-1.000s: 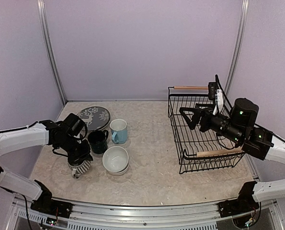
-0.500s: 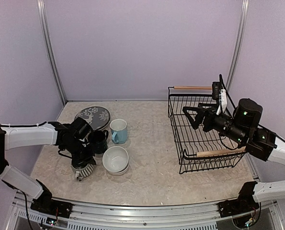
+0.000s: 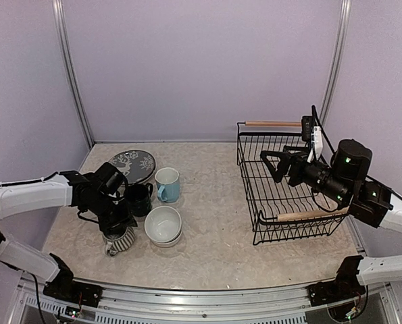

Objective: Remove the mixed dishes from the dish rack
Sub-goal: Place the cup at the center of the board, then reset both arms

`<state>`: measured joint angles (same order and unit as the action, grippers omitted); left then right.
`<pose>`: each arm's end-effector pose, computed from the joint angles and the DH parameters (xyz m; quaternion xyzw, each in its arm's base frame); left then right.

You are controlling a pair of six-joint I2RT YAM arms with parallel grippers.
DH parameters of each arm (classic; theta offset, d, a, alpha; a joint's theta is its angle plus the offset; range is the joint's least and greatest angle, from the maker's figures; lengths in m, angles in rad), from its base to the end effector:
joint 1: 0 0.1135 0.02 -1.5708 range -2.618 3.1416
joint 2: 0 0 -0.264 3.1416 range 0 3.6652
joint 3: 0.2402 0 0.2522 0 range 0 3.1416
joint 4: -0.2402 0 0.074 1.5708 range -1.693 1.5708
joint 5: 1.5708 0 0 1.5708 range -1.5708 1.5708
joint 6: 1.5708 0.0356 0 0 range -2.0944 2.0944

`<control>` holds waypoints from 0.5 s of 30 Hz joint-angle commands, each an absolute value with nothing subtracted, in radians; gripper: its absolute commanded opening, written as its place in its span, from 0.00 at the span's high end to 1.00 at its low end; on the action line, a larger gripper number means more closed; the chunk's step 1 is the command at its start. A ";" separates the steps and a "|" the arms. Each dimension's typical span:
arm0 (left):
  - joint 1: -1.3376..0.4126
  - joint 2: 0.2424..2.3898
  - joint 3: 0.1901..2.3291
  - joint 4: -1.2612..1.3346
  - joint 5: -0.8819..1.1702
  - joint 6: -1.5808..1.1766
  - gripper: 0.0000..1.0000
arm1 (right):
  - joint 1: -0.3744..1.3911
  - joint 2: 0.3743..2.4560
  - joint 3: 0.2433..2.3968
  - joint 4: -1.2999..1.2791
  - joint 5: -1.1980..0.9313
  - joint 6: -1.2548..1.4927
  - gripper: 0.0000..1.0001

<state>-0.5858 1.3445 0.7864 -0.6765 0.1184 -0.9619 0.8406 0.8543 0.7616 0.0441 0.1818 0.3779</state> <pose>0.1947 -0.1342 0.1887 -0.1743 0.9687 -0.1584 0.0787 0.1415 0.1484 0.3444 -0.1044 0.7162 0.3392 0.6009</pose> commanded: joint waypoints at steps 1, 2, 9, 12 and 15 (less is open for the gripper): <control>-0.587 1.235 0.811 -0.757 0.057 -0.943 0.49 | 0.831 0.822 0.778 -0.025 0.221 0.356 0.00; -0.585 1.216 0.822 -0.783 0.045 -0.939 0.47 | 0.831 0.817 0.784 -0.043 0.230 0.352 0.00; -0.541 1.051 0.940 -0.876 0.017 -0.870 0.39 | 0.831 0.762 0.817 -0.189 0.301 0.313 0.00; -0.530 0.993 1.016 -0.890 0.003 -0.811 0.27 | 0.831 0.736 0.836 -0.252 0.329 0.306 0.00; -0.529 0.942 1.080 -0.855 -0.033 -0.715 0.15 | 0.831 0.700 0.832 -0.266 0.345 0.297 0.00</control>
<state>-0.5362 1.0035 0.9993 -0.8543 0.0219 -0.8474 0.8402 0.7456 0.8066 -0.1829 0.2947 0.3233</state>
